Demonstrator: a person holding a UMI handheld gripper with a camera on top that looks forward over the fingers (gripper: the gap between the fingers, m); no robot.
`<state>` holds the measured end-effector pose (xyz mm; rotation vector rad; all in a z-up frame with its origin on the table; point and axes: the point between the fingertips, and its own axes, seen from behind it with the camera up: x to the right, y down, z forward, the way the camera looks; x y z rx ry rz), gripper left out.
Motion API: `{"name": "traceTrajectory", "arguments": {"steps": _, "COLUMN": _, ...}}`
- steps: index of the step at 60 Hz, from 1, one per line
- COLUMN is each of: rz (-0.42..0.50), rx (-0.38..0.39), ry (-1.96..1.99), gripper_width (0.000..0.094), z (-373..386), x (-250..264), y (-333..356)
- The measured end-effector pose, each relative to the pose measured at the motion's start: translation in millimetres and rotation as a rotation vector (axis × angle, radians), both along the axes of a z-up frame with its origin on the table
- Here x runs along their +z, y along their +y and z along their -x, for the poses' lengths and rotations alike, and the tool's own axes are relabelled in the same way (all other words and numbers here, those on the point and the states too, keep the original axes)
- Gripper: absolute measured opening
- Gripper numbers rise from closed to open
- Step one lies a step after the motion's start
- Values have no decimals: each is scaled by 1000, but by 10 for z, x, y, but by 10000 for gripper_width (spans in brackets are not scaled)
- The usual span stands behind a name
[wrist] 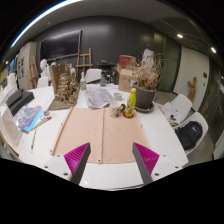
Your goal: Pour water
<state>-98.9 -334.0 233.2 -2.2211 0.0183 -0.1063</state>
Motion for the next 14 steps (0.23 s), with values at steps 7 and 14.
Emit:
{"name": "traceTrajectory", "arguments": {"steps": 7, "rz": 15, "rx": 0, "ry": -3, "gripper_width": 859, "z": 6, "x": 18, "y": -94}}
{"name": "traceTrajectory", "arguments": {"steps": 14, "rz": 9, "rx": 4, "ry": 7, "gripper_width": 859, "z": 7, "x": 54, "y": -104}}
